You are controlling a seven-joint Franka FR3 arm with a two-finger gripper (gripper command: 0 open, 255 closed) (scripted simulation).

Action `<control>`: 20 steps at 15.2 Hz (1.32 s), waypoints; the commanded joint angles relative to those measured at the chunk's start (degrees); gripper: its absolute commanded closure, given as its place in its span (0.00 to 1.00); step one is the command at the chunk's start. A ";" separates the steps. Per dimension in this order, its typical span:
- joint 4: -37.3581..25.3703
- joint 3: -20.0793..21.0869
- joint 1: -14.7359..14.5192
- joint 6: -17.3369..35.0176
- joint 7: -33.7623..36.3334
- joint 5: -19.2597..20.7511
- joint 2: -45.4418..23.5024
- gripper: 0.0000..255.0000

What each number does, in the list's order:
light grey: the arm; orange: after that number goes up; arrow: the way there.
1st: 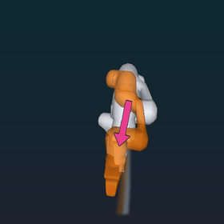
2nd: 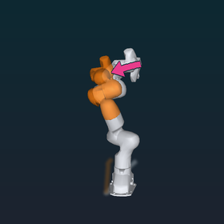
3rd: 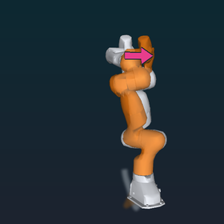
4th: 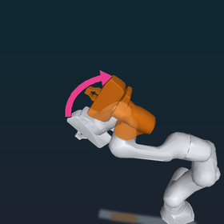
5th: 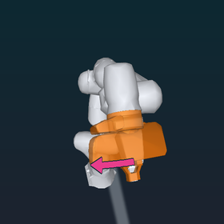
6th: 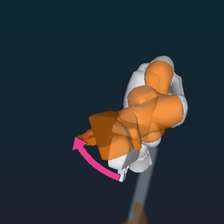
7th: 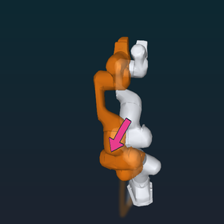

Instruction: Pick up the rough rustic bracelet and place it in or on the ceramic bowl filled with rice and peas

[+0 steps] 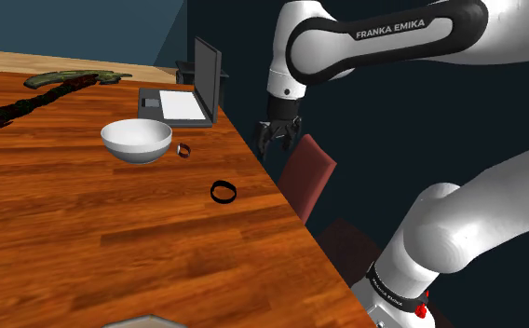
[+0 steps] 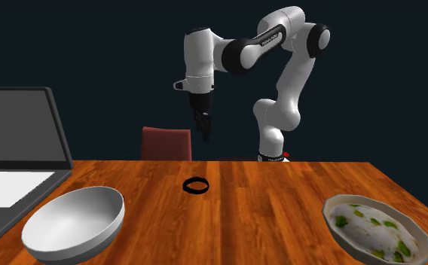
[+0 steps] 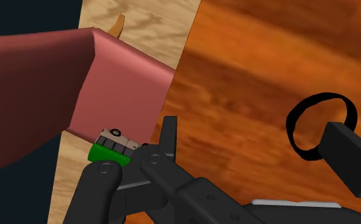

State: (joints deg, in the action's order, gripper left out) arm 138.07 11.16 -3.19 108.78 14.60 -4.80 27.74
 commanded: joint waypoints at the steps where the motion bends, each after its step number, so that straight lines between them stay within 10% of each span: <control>1: -1.39 1.26 -0.40 3.02 1.06 -0.37 -4.00 0.00; 8: -7.57 5.31 -1.65 11.45 5.20 0.20 -17.51 0.00; 20: -4.18 5.72 -1.70 17.52 5.70 0.76 -20.26 0.00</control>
State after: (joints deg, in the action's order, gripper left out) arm 133.86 16.89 -4.89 126.25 20.30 -4.04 7.49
